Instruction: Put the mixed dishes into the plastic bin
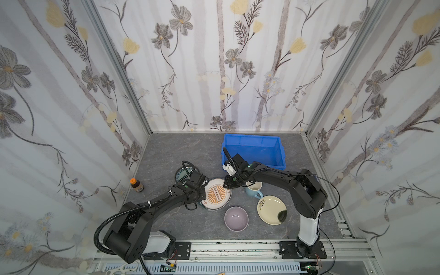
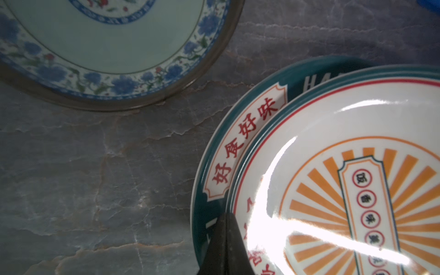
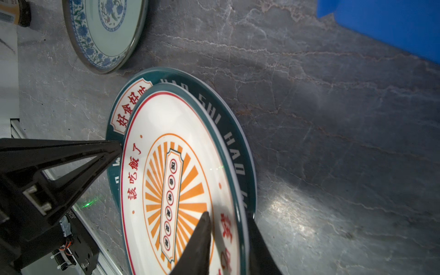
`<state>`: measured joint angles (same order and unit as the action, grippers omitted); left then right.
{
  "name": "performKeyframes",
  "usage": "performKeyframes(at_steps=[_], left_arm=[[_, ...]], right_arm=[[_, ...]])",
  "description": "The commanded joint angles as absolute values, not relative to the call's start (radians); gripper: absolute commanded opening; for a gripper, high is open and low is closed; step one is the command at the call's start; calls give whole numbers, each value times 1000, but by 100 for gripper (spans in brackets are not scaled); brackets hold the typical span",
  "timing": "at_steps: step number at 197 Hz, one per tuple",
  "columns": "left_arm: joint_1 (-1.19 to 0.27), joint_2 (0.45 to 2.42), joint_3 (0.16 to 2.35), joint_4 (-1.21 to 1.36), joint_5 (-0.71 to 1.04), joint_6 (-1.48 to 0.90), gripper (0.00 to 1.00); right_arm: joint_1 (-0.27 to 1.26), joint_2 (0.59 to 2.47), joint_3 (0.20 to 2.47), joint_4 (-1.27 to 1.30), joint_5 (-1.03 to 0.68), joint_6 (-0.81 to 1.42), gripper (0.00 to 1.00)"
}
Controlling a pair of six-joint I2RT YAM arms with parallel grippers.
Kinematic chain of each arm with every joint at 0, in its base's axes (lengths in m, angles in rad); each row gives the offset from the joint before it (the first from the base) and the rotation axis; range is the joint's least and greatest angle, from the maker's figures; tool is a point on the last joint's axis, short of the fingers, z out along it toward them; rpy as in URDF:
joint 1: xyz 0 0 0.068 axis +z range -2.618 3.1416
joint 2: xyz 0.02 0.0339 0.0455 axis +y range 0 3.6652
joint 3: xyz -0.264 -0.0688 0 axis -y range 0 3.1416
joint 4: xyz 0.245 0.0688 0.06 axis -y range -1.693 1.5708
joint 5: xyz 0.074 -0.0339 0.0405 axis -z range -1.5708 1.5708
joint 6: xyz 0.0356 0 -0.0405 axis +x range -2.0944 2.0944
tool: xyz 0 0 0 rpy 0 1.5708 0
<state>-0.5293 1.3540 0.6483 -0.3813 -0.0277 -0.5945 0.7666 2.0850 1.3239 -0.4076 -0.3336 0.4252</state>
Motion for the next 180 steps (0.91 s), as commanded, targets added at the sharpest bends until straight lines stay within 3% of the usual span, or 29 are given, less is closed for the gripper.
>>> performKeyframes(at_steps=[1, 19, 63, 75, 114, 180], left_arm=[[-529, 1362, 651, -389, -17, -597, 2], [-529, 1362, 652, -387, -16, -595, 2], [-530, 1370, 659, -384, -16, -591, 6], [-530, 1371, 660, -385, -15, -590, 11], [-529, 1351, 670, -391, -13, -574, 47], [-529, 1317, 675, -418, -33, -570, 54]], right_arm=[[769, 2074, 1333, -402, -335, 408, 20], [768, 2075, 1339, -402, -344, 406, 13], [763, 2090, 1349, -402, -381, 404, 9], [759, 2092, 1350, -403, -380, 403, 8], [744, 2098, 1355, -404, -399, 400, 6], [716, 2088, 1358, -411, -415, 388, 5]])
